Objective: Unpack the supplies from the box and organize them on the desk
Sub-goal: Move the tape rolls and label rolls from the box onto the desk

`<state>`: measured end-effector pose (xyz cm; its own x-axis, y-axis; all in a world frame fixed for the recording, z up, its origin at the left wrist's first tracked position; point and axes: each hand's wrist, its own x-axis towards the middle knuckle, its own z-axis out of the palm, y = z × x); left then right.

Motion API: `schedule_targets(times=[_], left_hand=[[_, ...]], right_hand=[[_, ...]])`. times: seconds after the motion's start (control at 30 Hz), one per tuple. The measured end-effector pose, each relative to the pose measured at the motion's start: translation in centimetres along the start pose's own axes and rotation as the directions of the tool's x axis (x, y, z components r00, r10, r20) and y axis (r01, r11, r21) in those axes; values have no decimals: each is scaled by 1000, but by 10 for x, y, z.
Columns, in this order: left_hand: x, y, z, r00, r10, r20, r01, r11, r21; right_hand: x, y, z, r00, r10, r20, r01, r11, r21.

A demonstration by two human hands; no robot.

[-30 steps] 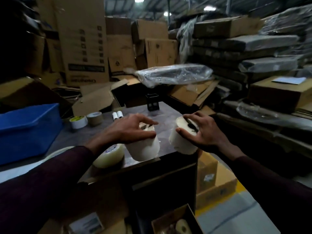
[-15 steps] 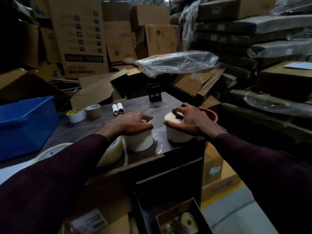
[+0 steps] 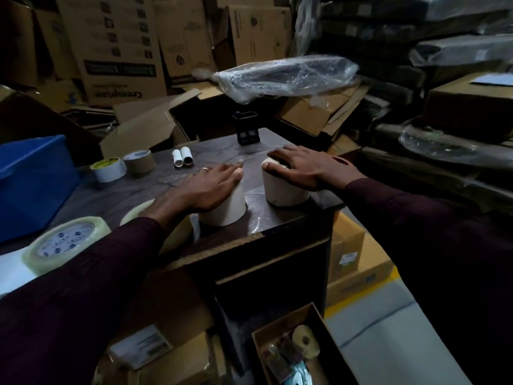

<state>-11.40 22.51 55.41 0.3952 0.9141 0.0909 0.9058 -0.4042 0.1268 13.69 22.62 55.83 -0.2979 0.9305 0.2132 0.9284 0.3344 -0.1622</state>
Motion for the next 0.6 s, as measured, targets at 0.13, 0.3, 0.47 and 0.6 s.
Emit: schedule_targets(times=[0.13,0.3,0.47,0.6], left_hand=[[3,9,3,997,-63,-39,63,998,6],[13,20,8,989,-121,-85,122,992,8],[20,22,11,985,-143,-97,146,989,19],[21,19,12,982,-161,-99,164,986,19]], right_hand=[[12,4,3,999,12,39,-12,1000,-18],[13,3,5,1000,15,27,-15,1000,7],[9,-1,6,998,52,21,-52,999,1],[8,-3,6,998,68,6,-68,998,3]])
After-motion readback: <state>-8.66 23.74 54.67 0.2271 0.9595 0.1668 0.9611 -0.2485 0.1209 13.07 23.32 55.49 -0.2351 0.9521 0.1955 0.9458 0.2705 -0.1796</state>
